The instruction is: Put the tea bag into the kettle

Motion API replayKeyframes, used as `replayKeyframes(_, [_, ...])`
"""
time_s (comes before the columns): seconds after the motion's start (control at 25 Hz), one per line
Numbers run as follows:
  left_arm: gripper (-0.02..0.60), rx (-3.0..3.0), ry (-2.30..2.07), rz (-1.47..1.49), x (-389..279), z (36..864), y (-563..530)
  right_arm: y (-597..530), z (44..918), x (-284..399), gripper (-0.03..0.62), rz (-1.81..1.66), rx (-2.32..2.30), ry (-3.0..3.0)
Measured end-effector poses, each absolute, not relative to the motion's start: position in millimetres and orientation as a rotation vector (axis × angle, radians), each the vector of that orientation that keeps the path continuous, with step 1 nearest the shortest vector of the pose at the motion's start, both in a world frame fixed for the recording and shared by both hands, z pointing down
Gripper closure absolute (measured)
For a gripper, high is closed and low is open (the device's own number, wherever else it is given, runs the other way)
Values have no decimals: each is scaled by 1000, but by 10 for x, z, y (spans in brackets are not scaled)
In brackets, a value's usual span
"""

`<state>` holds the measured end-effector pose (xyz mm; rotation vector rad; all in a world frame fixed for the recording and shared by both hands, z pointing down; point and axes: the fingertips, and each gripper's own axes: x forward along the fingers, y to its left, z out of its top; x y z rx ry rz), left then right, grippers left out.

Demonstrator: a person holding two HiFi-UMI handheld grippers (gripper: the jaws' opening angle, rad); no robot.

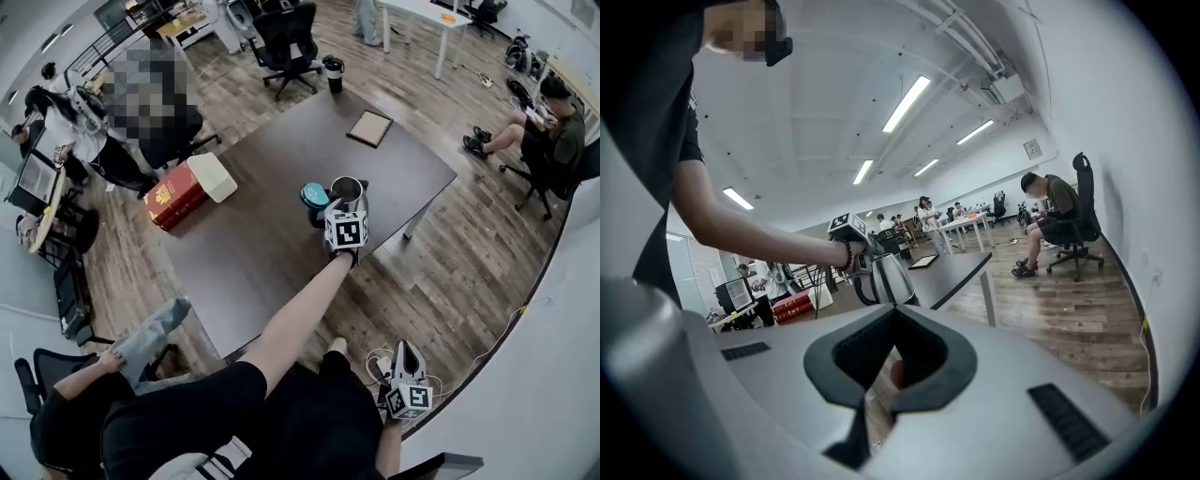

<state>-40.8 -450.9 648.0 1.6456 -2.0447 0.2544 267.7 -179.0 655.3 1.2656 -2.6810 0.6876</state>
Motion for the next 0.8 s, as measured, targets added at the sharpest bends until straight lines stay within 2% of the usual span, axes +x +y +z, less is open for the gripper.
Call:
replayKeyframes(0.44, [411, 1974, -2010, 280, -149, 6065, -3687, -1990, 6301, 2276, 588, 584, 1154, -2785])
replayKeyframes(0.64, [413, 2096, -2027, 264, -424, 5964, -3147, -2159, 6267, 1646, 588, 456, 963, -2904])
replayKeyframes(0.8, [456, 2164, -2039, 242, -517, 5635, -2762, -2206, 5841, 1308, 588, 387, 863, -2959])
